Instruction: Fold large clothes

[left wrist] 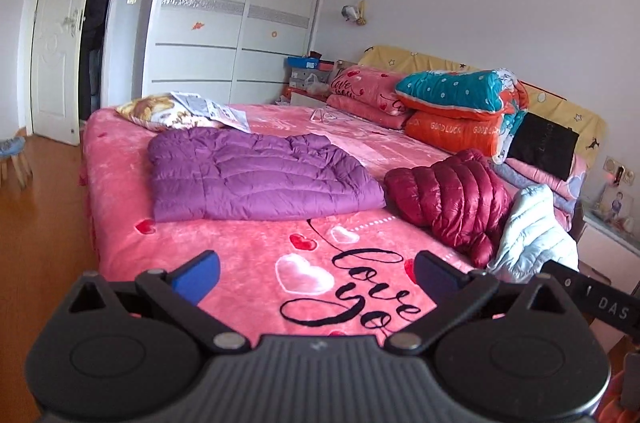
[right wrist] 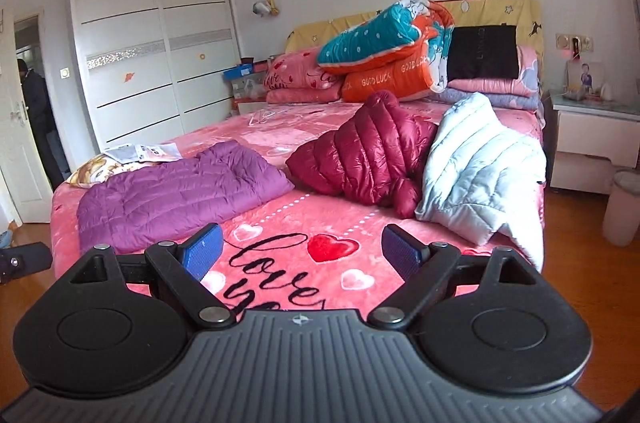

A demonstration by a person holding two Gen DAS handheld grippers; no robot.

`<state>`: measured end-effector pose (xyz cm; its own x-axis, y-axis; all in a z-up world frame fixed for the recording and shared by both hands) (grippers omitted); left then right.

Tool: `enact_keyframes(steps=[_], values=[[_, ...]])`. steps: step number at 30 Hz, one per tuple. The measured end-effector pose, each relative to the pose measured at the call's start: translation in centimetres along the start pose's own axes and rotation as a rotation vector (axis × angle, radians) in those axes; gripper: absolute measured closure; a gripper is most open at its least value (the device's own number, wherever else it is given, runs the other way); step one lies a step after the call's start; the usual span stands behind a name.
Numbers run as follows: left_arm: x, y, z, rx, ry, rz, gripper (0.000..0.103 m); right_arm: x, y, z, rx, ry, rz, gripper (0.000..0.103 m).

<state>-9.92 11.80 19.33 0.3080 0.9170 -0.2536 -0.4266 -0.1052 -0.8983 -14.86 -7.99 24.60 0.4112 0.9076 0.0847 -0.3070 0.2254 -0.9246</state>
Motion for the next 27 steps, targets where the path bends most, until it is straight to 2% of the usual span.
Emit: enact_keyframes(steps=[7,14,27], values=[[-0.6,0.7,1.9,0.033,-0.040,-0.066,0.001,0.2,0.0,3.2,-0.035,-0.009,0.017,0.000],[-0.6,0.9,2.8,0.032,-0.082,-0.096,0.001,1.2,0.7,3.1,-0.028,-0.016,0.034,0.000],[-0.7,2.0,2.5,0.054,-0.095,-0.113,0.001,1.8,2.5,1.7,0.011,-0.027,0.084,0.000]])
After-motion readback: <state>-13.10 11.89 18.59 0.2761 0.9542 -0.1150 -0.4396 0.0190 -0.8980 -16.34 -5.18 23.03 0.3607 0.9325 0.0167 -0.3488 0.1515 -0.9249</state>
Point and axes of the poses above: each gripper's, at about its wrist camera, not at the fingertips, and z roughly against the way its jaws point, x to its left, y to its underside, the point moved 6 cm from there along -z, roughly the way its jaws point, and after that the axes turned 14 degrees about y, right-handed, at the moved point
